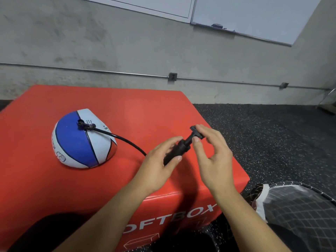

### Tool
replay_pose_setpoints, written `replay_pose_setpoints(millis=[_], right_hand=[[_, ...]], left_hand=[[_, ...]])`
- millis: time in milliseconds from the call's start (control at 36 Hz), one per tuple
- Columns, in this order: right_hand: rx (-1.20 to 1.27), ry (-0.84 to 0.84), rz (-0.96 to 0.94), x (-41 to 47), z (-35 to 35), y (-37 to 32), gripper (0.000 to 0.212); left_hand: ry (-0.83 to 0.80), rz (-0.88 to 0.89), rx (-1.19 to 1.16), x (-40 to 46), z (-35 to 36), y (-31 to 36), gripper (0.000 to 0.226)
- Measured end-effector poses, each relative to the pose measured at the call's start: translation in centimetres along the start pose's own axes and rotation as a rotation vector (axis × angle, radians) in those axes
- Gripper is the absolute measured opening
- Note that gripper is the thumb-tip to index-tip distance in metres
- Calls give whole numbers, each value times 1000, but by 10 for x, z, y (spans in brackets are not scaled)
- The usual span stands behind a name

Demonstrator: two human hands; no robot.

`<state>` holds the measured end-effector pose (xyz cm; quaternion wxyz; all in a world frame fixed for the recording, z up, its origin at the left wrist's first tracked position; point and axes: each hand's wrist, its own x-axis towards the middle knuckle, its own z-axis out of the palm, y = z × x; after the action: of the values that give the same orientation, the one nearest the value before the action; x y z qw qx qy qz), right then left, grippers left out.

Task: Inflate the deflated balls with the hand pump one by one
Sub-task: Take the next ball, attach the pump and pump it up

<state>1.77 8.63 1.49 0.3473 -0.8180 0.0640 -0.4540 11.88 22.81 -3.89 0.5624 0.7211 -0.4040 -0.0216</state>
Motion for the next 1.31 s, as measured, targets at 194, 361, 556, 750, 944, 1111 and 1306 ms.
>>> replay_pose_setpoints(millis=[194,361,556,750,944,1111,1306], right_hand=[[19,-77,27,-8,1,0,27],[10,-37,12,-3,-14,-1,22],[87,219,72,18,-52,-5,24],[116,306,140,26,-65,-2,27],[102,277,56,26,-32,1,26],[41,138,-5,17,-8,0,29],[47,-37,-10,3,7,-2,32]], left_hand=[[15,-5,31,-3,0,2,55],[-20,3,58,-2,3,6,56],[-78,28,124,-4,5,9,60],[-89,50,151,-4,7,9,60],[-43,30,122,-3,4,1,56],[6,-10,88,-1,3,-1,54],[23,-10,92,-1,0,0,56]])
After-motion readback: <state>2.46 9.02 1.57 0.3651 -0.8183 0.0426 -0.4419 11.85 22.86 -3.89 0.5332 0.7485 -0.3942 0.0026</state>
